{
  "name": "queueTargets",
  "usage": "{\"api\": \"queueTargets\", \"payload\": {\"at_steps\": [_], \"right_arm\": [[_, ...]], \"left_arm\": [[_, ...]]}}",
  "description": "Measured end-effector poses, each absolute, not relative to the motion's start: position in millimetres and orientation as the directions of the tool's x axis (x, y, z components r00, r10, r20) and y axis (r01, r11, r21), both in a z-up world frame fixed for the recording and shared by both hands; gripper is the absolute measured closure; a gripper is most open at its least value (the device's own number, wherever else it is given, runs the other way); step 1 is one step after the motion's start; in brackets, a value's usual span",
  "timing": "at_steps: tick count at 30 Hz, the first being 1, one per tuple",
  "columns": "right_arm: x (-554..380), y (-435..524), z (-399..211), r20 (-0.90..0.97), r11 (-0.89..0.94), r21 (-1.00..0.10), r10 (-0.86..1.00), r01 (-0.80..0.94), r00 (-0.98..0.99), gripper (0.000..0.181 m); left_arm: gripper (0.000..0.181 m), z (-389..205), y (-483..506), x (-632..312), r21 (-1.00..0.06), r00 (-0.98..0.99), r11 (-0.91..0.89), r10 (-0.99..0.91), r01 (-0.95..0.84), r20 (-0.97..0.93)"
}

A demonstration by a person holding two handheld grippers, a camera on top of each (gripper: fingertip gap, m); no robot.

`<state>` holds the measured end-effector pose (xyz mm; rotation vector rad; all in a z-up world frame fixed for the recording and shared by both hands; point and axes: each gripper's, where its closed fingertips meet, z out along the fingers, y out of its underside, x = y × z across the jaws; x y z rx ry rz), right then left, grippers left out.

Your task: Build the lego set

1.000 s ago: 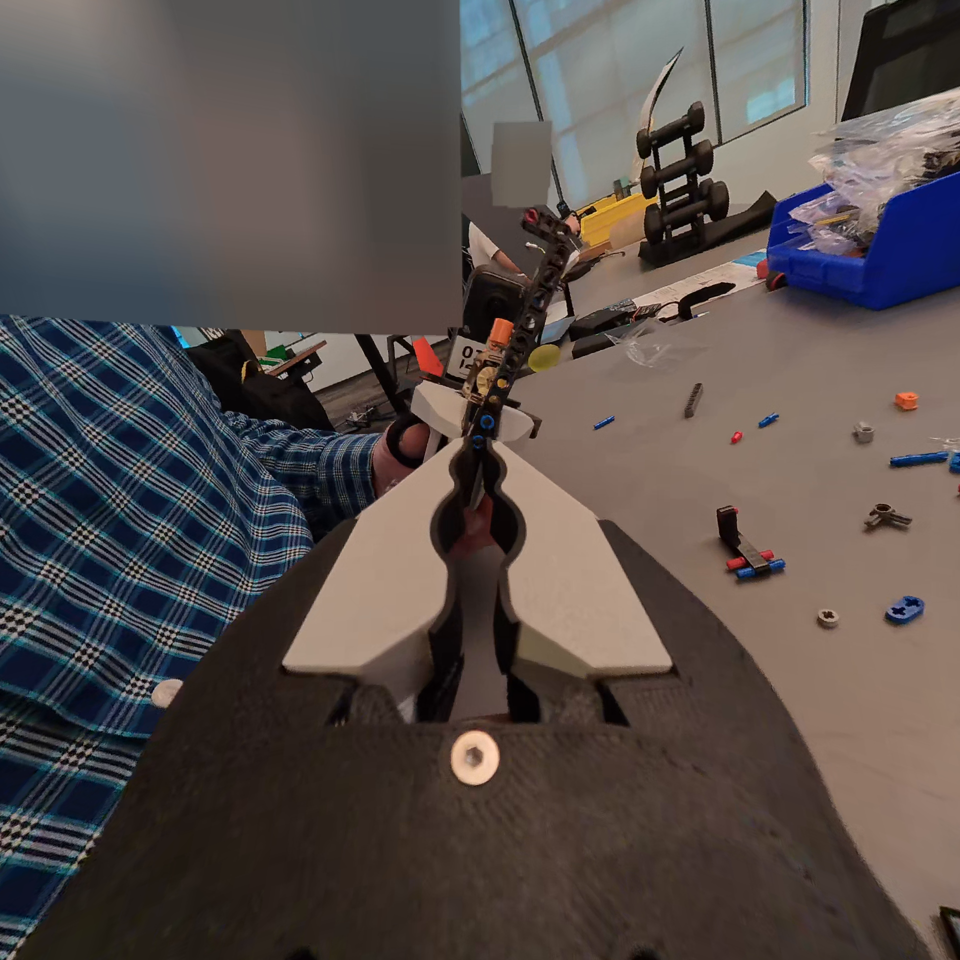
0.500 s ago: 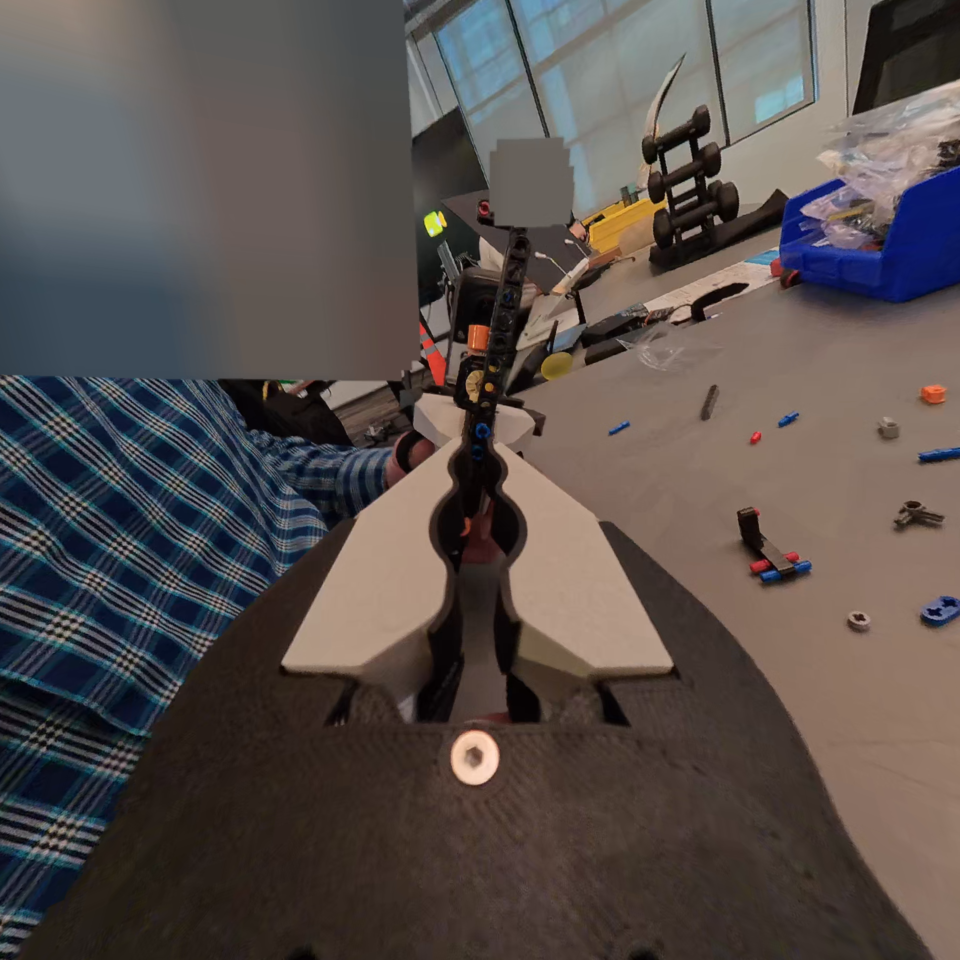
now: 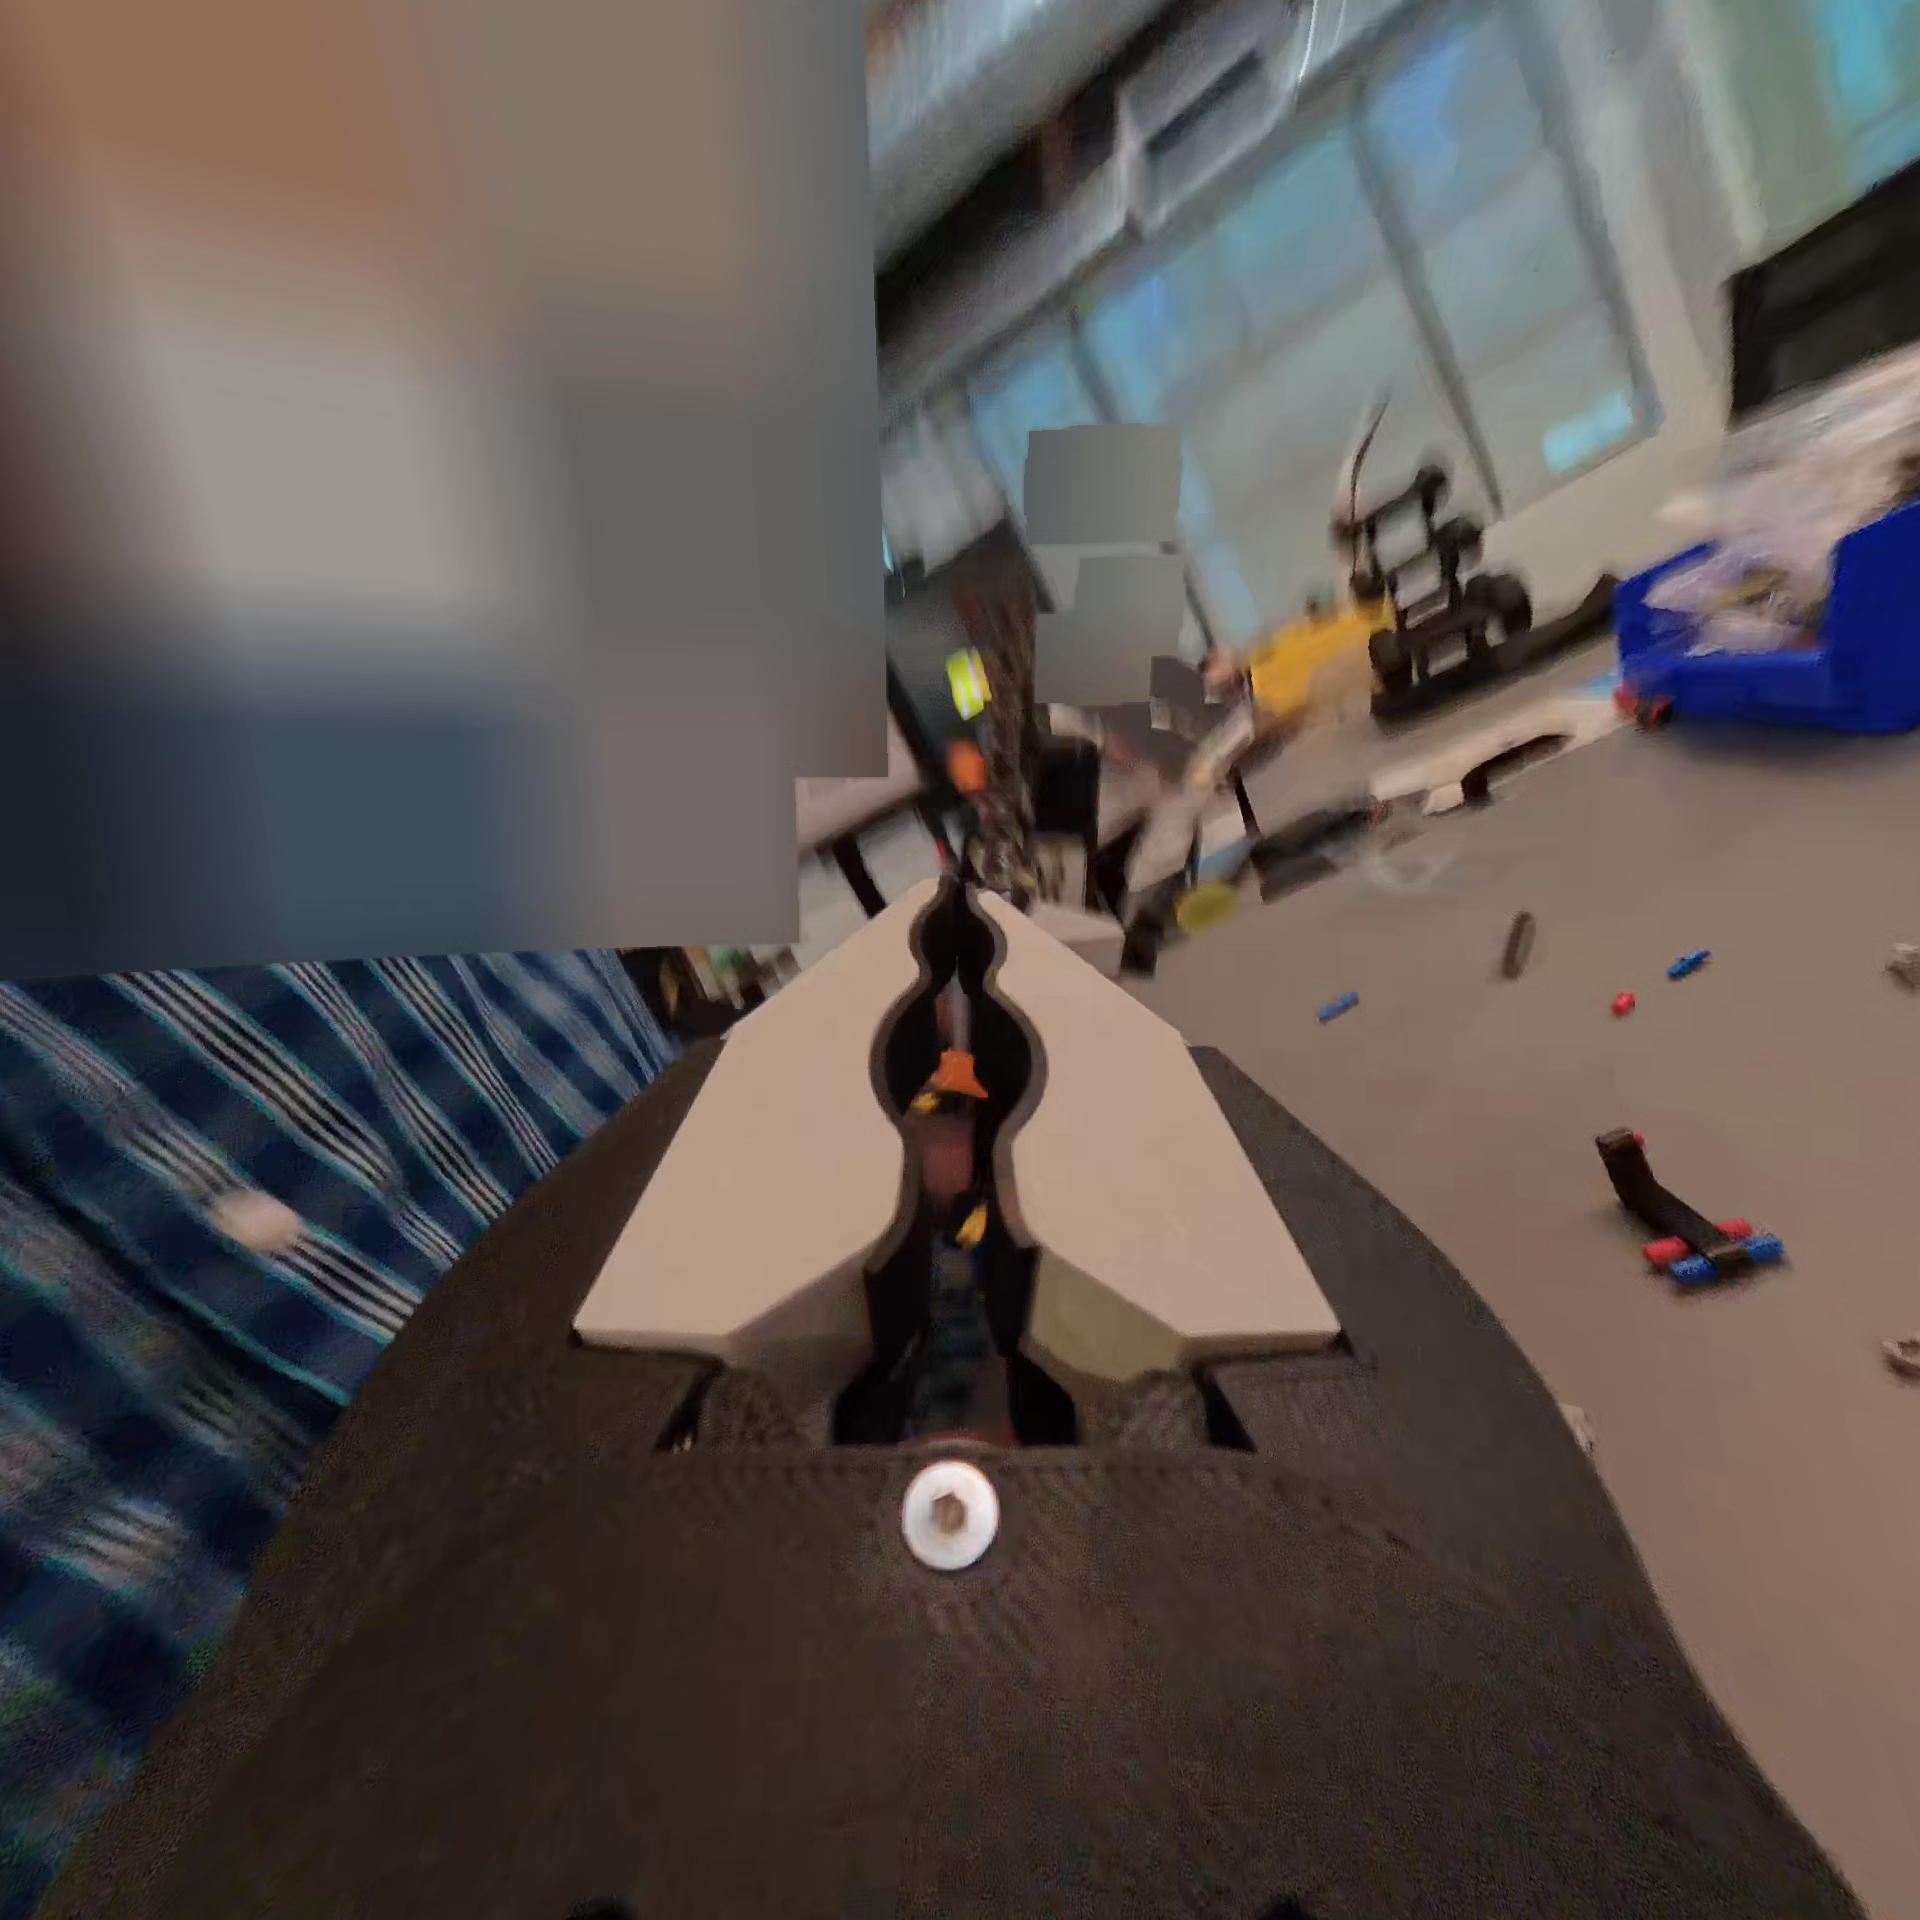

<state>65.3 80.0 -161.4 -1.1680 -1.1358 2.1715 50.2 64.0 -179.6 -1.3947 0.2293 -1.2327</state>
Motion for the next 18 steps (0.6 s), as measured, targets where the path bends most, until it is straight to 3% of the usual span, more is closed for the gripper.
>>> {"api": "queueTargets", "payload": {"at_steps": [2,5,7,9,12,18], "right_arm": [[80,125,-160,-0.486,-0.57,-0.82,0.744,-0.055,-0.459,0.181],[71,103,-184,-0.454,-0.479,-0.875,0.766,0.068,-0.456,0.181],[64,97,-185,-0.407,-0.421,-0.904,0.791,0.077,-0.457,0.181],[56,89,-199,-0.281,-0.255,-0.96,0.857,0.118,-0.432,0.181],[52,76,-197,-0.167,-0.132,-0.985,0.884,0.111,-0.437,0.162],[43,67,-209,0.167,0.232,-0.965,0.9,0.119,-0.403,0.168]], "left_arm": [[0.177,-184,61,2,-0.771,0.482,-0.227,-0.666,0.595,0.568],[0.175,-194,58,44,-0.838,0.482,-0.324,-0.702,0.44,0.525],[0.176,-198,63,39,-0.776,0.429,-0.356,-0.677,0.521,0.598],[0.174,-200,65,29,-0.73,0.405,-0.377,-0.644,0.57,0.649],[0.175,-200,68,32,-0.668,0.34,-0.417,-0.624,0.616,0.703],[0.175,-209,71,43,-0.611,0.277,-0.492,-0.591,0.62,0.757]]}}
